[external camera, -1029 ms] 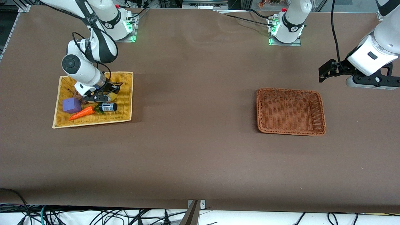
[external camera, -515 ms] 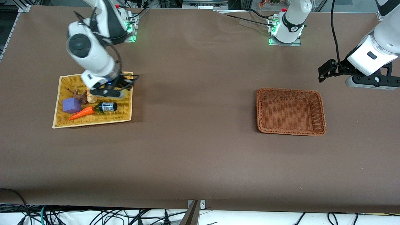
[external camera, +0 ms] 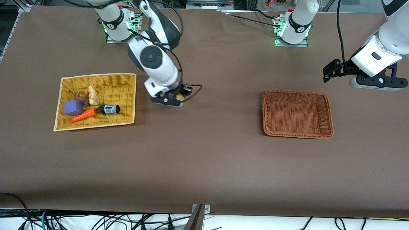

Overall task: Transfer tape with both arms
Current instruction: 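Carry the tape with the right gripper while the left gripper reaches toward it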

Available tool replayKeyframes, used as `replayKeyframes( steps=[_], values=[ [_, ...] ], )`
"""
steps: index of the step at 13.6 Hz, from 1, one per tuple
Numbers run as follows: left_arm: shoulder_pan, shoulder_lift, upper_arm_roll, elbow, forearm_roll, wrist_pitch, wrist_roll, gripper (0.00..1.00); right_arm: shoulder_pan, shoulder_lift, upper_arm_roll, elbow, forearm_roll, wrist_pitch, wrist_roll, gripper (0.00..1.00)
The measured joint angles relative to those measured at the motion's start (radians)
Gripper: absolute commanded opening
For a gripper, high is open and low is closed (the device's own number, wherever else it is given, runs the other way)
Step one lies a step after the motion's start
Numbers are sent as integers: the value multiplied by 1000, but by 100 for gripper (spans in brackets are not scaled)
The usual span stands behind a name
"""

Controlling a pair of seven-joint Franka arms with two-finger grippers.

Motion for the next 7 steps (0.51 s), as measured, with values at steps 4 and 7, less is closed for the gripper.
replayKeyframes(
  steps=[4,7],
  values=[
    [1,0,2,1,0,-1,0,100,116,217,-4,158,-61,79,121,0],
    [2,1,7,1,0,-2,0,100,181,306,-19,233,-67,85,134,0]
  ],
)
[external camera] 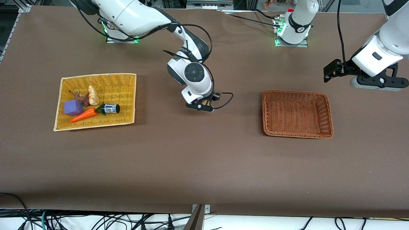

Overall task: Transfer tape with both arms
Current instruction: 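Carry the tape with the right gripper while the left gripper reaches toward it, then grasp the tape with the left gripper while the right gripper releases it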

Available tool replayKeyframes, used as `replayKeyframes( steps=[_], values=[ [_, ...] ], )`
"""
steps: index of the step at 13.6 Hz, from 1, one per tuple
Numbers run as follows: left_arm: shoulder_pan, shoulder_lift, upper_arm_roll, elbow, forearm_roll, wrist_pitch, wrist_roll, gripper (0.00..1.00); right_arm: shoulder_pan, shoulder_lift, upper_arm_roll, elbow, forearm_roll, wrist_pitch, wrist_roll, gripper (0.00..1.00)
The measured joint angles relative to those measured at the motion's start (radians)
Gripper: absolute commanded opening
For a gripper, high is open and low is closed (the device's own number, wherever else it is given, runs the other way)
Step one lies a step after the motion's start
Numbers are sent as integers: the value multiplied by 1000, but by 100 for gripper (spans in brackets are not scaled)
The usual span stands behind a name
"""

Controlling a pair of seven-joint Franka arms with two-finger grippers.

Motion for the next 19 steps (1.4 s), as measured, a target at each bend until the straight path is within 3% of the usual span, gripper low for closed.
replayKeyframes(
  steps=[3,4,5,6,7,9,11,14,19],
  values=[
    [1,10,3,0,0,-5,0,100,19,40,-19,9,-1,5,0,11],
    [0,14,2,0,0,-5,0,100,19,51,-21,12,-1,11,1,34],
    [-2,18,1,0,0,-5,0,100,19,51,-20,15,-1,6,9,42],
    [-4,20,0,0,0,-5,0,100,19,55,-21,15,-1,11,9,63],
    [-6,23,-2,0,0,-5,0,100,19,63,-21,15,-2,16,9,100],
    [-9,39,-7,0,-1,-7,0,100,21,72,-21,19,-32,27,5,100],
    [-21,64,-10,0,-29,-8,0,100,28,62,-19,69,-125,-6,5,100],
    [-78,78,-11,2,-55,-8,0,100,15,-6,-26,231,-165,-220,-62,100],
    [-244,112,-15,24,-164,-3,-134,100,-251,-161,-36,307,-91,-446,-464,100]
  ],
)
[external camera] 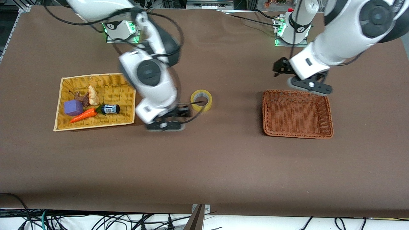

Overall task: Transfer tape with both arms
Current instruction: 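Grasp the tape with the left gripper while the right gripper releases it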

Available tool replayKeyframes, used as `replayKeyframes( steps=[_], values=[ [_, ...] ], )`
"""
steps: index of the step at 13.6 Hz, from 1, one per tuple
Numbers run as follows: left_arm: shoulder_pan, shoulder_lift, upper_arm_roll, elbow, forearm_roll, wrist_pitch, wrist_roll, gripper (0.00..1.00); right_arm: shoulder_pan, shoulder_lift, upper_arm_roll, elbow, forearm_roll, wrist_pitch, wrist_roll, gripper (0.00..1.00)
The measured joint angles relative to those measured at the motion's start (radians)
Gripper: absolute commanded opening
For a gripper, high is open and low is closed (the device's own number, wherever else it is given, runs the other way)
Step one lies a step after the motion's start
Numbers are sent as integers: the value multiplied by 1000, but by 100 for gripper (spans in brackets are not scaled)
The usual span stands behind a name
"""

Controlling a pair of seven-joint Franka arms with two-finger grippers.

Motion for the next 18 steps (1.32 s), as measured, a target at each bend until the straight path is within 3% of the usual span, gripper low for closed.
replayKeyframes(
  steps=[3,6,9,11,15,18],
  values=[
    [-155,107,-5,67,-4,18,-176,100,-137,-54,-3,1,12,-65,-124,100],
    [-299,237,-7,102,-4,187,-302,100,-263,-130,-23,-20,36,-91,-283,100],
    [-361,366,-6,107,-4,331,-318,100,-316,-271,-172,-88,182,-119,-354,100],
    [-366,449,-6,109,-4,387,-314,100,-323,-379,-266,-142,225,-162,-374,100],
    [-392,574,-5,110,-4,494,-313,100,-322,-521,-373,-245,234,-247,-544,100],
    [-418,617,-4,112,27,508,-312,100,-322,-569,-405,-336,247,-268,-610,100]
  ],
)
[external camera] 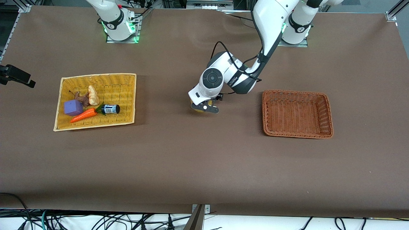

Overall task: Transfer tape with both arms
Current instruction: 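Grasp the tape with the left gripper while the right gripper releases it, then carry the tape with the left gripper over the brown basket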

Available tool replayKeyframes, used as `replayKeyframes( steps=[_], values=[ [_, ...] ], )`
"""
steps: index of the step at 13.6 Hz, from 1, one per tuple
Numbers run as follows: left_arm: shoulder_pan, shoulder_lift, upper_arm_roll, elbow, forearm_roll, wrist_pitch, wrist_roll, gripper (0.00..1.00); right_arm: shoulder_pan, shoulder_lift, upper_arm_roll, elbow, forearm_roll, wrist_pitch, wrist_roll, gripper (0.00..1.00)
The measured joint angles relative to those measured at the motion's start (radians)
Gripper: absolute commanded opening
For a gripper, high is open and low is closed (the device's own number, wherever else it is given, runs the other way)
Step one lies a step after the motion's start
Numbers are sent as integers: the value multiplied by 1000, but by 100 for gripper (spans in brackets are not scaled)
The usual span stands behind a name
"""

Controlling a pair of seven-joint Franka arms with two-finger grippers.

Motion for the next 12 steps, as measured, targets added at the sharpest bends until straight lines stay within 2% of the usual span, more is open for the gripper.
replayKeyframes(
  steps=[2,4,5,6,8,9,12],
  values=[
    [-7,8,0,1,96,0,0,100,22,-21,3,-25,1,-12,-4,100],
    [-16,23,0,1,124,0,0,100,54,-26,7,-27,1,-15,-1,100],
    [-20,35,0,1,126,11,0,95,58,-26,8,-28,0,-15,-1,100],
    [-23,47,1,1,129,38,0,76,58,-26,7,-30,0,-15,-1,100],
    [-24,67,4,2,144,69,16,15,57,-25,4,-30,0,-15,-1,100],
    [-24,72,5,2,163,75,26,0,57,-23,3,-30,-1,-15,-1,100],
    [-24,73,7,19,184,78,49,0,57,-11,2,-30,-2,-15,-2,100]
  ],
)
